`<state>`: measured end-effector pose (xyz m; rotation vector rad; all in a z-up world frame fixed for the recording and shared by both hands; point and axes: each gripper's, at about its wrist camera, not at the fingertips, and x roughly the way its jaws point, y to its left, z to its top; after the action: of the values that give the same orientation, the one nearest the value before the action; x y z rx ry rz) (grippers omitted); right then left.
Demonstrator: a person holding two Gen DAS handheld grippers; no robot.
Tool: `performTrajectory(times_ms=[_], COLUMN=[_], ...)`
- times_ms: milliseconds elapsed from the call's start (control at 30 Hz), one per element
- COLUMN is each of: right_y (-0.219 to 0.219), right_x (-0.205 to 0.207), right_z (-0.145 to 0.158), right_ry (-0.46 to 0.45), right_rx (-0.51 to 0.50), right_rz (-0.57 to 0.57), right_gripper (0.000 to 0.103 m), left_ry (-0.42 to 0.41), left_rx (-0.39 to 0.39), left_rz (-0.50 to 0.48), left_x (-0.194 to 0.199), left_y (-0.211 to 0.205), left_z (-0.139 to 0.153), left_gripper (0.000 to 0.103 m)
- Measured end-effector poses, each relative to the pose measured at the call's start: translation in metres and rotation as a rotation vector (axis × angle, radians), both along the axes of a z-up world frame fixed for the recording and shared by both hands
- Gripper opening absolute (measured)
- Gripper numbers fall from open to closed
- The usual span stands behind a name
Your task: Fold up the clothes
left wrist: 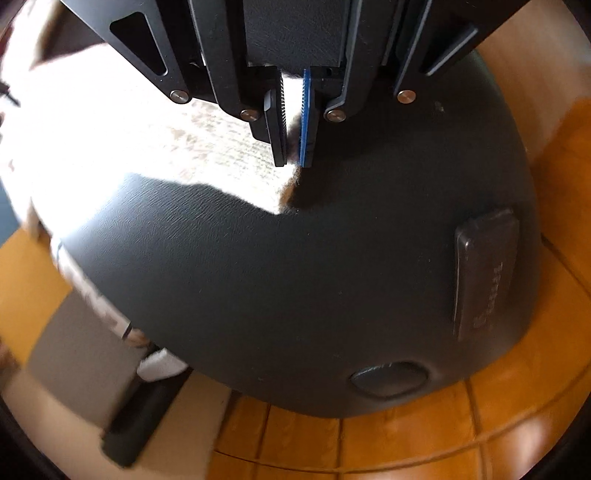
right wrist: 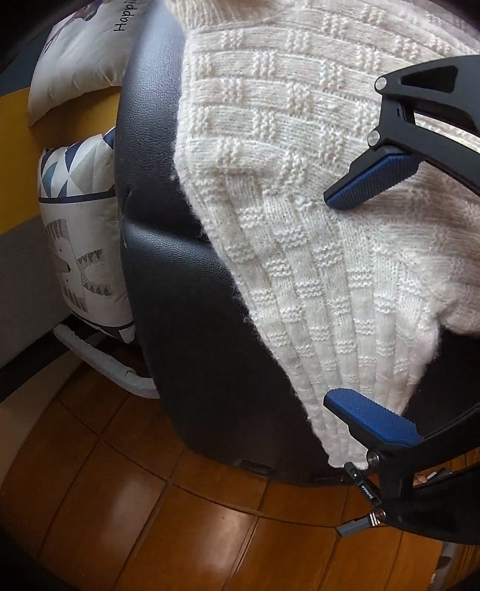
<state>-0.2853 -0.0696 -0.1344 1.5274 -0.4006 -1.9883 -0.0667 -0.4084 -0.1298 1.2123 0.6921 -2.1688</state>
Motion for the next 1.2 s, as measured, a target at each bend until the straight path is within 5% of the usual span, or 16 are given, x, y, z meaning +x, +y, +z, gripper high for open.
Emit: performTrajectory(times_ms=[267, 433, 500, 667, 700, 767, 867, 967, 1133, 1200], right_y=[0.055, 0.089, 0.103, 0.138, 0.145, 0.157, 0.163, 0.168, 0.176, 0.179], right_x=[0.066, 0.115, 0.134, 0.173, 0.178, 0.187, 0.19, 0.192, 0.197, 0.2], right_z=[0.023, 0.02, 0.019, 0.009, 0.007, -0.001, -0.011, -0.011, -0.006, -0.005], right_ry=[0.039, 0.034, 0.032, 0.028, 0.027, 0.022, 0.033, 0.048, 0.056, 0.059], right_rx=[-0.073, -0.05, -0.04, -0.023, -0.023, -0.02, -0.016, -0.037, -0.077, -0.093], right_rz=[-0.032, -0.041, -0.045, -0.081, -0.094, -0.124, -0.133, -0.137, -0.146, -0.15], right_gripper=[0.099, 0.099, 0.099, 0.099, 0.099, 0.099, 0.098, 0.098, 0.098, 0.098], left_ry=[0.201, 0.16, 0.128, 0.052, 0.049, 0.039, 0.105, 0.149, -0.058, -0.023], left_rx=[0.214, 0.393, 0.424, 0.388, 0.355, 0.262, 0.362, 0.327, 0.183, 0.246], left_rz=[-0.394, -0.704, -0.759, -0.785, -0.785, -0.805, -0.733, -0.669, -0.688, -0.7], left_x=[0.035, 0.042, 0.044, 0.041, 0.051, 0.083, 0.08, 0.091, 0.125, 0.124], left_y=[0.131, 0.267, 0.302, 0.362, 0.368, 0.36, 0.322, 0.296, 0.256, 0.256], left_z=[0.035, 0.013, 0.003, -0.01, -0.011, -0.009, 0.002, 0.016, 0.011, 0.016], left_gripper=[0.019, 0.019, 0.019, 0.048, 0.047, 0.003, 0.005, 0.005, 0.005, 0.005])
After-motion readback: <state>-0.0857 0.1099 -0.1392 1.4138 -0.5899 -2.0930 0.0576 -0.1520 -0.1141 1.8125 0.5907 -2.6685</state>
